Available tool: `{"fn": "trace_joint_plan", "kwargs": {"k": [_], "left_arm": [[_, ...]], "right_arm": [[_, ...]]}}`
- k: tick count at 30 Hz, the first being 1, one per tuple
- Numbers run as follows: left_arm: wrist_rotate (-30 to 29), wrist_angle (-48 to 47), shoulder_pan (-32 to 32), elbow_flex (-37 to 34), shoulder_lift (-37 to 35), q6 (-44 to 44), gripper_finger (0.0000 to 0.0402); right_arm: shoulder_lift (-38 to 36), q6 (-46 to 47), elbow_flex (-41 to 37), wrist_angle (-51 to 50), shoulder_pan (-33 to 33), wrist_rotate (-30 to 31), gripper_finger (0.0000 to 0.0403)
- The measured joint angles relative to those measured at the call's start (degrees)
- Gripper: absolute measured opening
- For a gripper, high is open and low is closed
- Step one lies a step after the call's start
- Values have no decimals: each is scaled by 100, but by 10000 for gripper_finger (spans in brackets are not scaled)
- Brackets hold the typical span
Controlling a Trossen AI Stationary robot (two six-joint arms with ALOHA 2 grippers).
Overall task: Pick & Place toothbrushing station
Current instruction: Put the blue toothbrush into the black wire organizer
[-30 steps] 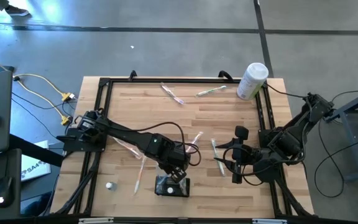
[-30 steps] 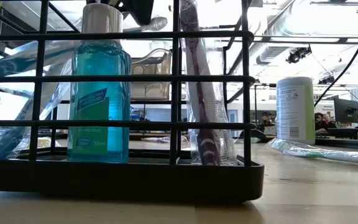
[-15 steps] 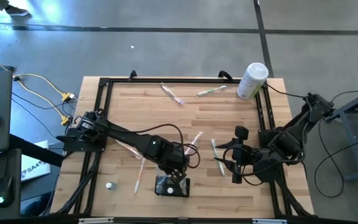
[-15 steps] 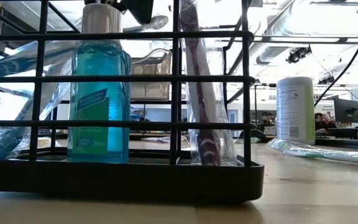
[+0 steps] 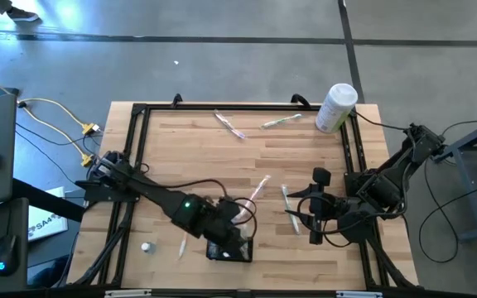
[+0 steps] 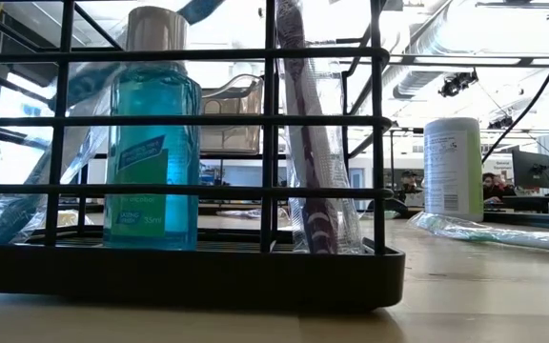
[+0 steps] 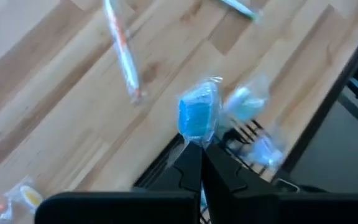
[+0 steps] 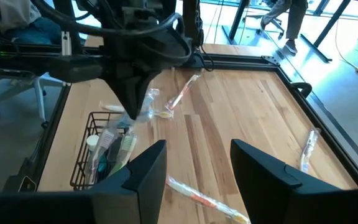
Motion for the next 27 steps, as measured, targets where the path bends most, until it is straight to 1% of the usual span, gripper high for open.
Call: {"fn": "trace_joint_plan", "kwargs": {"k": [4,9,14,20,25,27], "left_arm": [[-464,17,-159,-7,-24,-20,0],[-1222,-8,-463,-7,-24,-214,0],[-1764,-148,-743,-7,-18,-585,0],[-2696,-162,-1068,-16,29,-997,0],[-3108,-169,-1295,-12,56,-1384,0],[-3168,-200,-1354,-8,129,-1555,0]], "right_arm": [[0,-3,-1,35,0,2,171],[0,21,1,35,0,-29,171],[0,21,1,122,0,-101,171],[0,0,1,168,0,-107,171],[0,-3,1,168,0,-107,171],[0,-5,1,168,0,-107,171]]}}
